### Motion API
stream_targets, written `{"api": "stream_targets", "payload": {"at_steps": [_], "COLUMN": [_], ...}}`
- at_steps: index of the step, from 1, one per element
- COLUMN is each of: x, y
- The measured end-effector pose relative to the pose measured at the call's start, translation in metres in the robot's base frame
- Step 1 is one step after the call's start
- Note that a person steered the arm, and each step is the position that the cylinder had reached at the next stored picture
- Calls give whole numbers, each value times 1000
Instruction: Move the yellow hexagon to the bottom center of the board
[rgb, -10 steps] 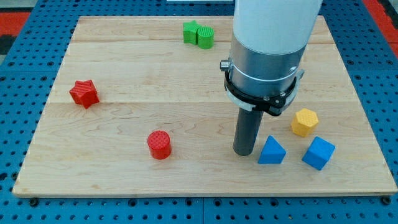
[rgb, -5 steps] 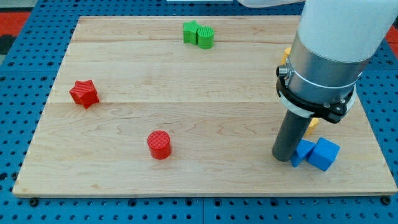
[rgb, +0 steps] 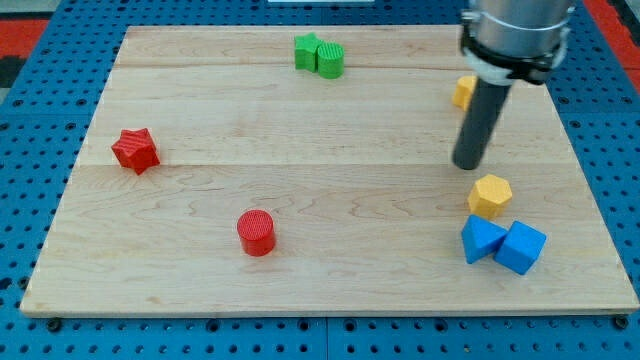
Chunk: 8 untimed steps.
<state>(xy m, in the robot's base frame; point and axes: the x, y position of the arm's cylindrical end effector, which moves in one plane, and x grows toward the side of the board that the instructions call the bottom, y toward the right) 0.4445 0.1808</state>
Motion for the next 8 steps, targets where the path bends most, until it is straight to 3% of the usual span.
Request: {"api": "stream_targets", "payload": {"at_steps": [1,2,4,8], "x": [20,24,54,62], "y": [51,59,44,16]}}
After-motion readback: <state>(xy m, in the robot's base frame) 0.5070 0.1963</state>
